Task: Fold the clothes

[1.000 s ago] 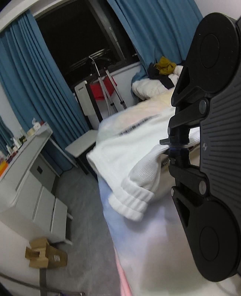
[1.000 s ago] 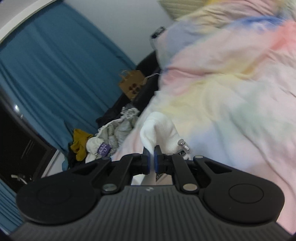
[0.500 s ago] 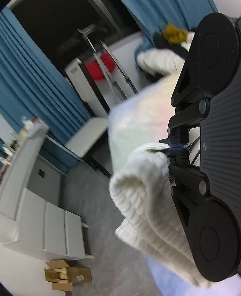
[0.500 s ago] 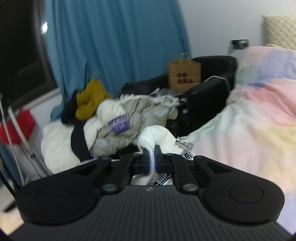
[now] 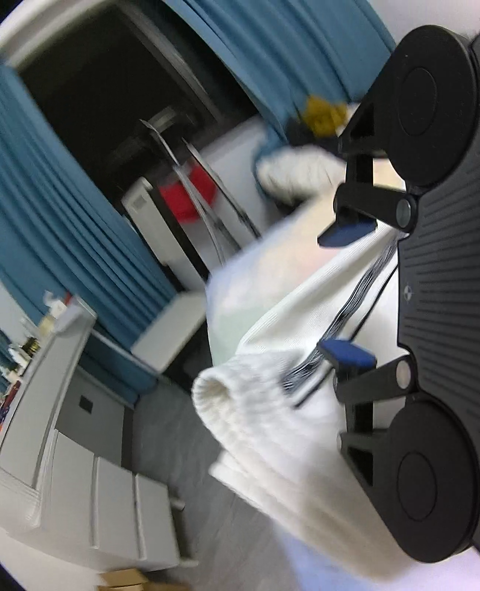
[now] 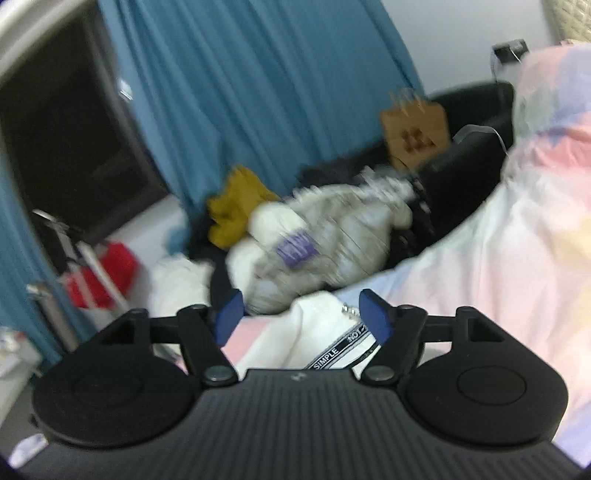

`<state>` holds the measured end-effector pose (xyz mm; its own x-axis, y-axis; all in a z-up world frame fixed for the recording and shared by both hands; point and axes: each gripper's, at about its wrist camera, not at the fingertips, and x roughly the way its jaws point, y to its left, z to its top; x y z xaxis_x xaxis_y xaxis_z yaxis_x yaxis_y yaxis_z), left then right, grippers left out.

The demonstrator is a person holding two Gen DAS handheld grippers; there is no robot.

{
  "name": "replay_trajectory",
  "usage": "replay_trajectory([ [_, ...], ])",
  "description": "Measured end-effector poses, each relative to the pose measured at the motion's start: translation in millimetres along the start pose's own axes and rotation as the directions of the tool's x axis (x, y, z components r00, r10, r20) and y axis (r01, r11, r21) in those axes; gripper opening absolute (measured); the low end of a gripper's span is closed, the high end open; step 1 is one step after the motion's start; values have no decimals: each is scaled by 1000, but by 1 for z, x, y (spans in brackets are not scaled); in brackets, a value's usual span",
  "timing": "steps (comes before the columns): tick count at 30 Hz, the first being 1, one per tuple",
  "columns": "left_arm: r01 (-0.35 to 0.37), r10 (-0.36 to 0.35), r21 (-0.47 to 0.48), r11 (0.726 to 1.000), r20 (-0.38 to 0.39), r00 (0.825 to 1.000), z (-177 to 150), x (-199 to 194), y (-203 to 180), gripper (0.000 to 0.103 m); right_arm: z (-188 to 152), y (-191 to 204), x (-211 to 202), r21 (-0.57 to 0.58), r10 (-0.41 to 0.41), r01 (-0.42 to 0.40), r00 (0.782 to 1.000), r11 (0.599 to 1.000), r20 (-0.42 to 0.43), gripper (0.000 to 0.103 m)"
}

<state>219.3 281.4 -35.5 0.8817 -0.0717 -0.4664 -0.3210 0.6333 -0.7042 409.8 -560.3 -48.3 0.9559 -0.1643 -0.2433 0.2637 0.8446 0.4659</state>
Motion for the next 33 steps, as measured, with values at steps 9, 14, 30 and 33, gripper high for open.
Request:
replay_trajectory([
  [9, 5, -21, -226, 974, -68, 997, -63, -62, 64, 74, -70, -113, -115, 580, -7, 23, 1000, 814, -30, 73],
  [14, 21, -39, -301, 953, -52, 998, -70, -54, 81, 76, -118, -133, -113, 689, 60, 56, 988, 722, -143, 73],
  [30, 63, -60, -433, 899, 20, 998, -52, 44, 115, 26, -132, -113, -33, 658, 77, -9, 994, 753, -74, 26],
  [33, 112, -98, -488, 865, 53, 994, -42, 42, 126, 11, -122, -96, -47, 599, 13, 27, 998, 800, -62, 17],
])
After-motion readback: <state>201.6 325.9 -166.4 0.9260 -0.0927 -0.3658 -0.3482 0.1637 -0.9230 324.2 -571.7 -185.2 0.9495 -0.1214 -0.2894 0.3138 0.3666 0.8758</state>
